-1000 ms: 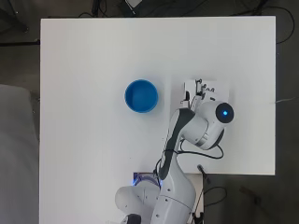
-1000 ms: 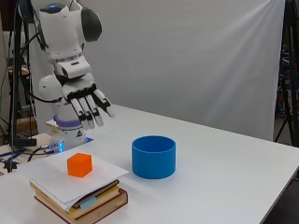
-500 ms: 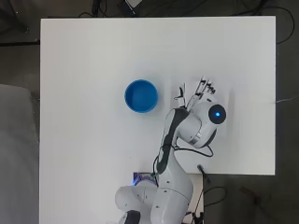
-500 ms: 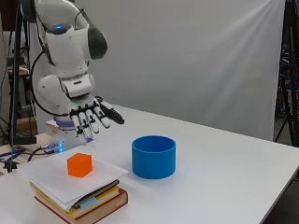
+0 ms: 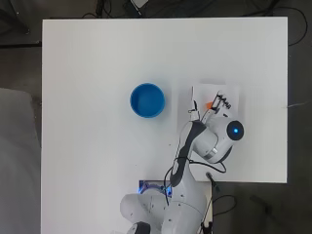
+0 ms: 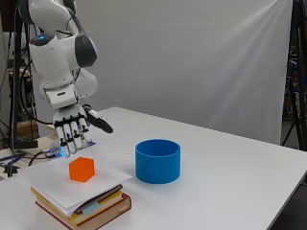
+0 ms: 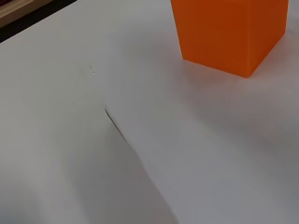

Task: Teleoperate dual arm-hand system to pick and place objects

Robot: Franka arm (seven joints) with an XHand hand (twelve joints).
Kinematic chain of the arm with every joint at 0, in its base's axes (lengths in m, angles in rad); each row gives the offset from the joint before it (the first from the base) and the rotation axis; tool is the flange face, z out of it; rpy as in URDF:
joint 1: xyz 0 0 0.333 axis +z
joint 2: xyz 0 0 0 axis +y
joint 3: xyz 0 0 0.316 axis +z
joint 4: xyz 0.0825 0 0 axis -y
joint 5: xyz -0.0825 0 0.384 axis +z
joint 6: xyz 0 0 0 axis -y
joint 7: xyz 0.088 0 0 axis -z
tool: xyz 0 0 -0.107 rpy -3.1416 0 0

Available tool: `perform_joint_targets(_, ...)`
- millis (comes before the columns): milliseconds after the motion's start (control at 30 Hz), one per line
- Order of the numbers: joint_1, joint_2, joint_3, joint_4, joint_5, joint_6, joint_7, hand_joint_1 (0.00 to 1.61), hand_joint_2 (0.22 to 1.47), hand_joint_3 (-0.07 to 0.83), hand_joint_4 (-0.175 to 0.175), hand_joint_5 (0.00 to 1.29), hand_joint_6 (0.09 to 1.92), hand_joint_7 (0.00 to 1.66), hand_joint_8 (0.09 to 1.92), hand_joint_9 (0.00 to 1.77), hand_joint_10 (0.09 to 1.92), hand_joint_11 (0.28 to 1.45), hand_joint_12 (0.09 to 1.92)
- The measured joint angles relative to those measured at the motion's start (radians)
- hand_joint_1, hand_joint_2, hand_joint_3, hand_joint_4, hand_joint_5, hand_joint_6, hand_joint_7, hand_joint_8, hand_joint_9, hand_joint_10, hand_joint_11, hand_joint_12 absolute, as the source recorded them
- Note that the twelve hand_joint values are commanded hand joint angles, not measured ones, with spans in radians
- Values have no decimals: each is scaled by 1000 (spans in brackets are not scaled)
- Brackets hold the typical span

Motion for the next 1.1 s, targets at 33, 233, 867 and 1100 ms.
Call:
perform_joint_targets(33,1,10,-5,5,10,-5,-6,303,957,1,15,211,87,318,87,423,87,484,87)
perform_joint_targets(233,5,90,-30,25,87,-8,-101,407,1020,7,11,325,87,466,87,568,87,563,87)
perform_joint_targets(867,474,152,-664,168,146,-73,-176,935,1216,9,175,771,1358,1074,1920,1314,1920,915,1788)
perform_joint_targets(1100,491,32,-642,178,122,-91,-181,923,1221,2,175,759,1346,1028,1920,1309,1920,944,1788)
